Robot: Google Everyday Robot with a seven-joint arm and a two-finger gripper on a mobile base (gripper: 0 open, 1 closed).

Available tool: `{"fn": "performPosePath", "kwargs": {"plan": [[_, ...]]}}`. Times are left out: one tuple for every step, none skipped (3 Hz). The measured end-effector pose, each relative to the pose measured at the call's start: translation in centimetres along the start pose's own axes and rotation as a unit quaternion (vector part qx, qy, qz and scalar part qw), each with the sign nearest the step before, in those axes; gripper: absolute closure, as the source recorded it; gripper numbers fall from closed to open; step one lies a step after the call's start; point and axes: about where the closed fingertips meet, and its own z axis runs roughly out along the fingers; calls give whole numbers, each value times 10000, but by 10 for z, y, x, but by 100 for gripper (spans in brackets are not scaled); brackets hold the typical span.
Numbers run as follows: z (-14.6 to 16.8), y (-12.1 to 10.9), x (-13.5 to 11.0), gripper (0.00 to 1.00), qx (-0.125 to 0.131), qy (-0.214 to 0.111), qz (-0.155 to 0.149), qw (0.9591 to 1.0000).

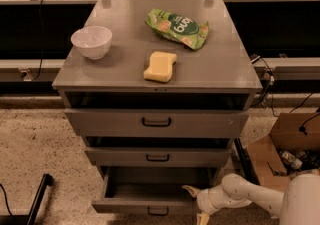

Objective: Open bottom drawer

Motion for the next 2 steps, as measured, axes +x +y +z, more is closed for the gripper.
{"fn": "performPosePath", "kwargs": {"plan": [[-13,-6,-9,0,-113,-66,-92,9999],[-37,-20,-20,4,-109,-6,-112,9999]]}}
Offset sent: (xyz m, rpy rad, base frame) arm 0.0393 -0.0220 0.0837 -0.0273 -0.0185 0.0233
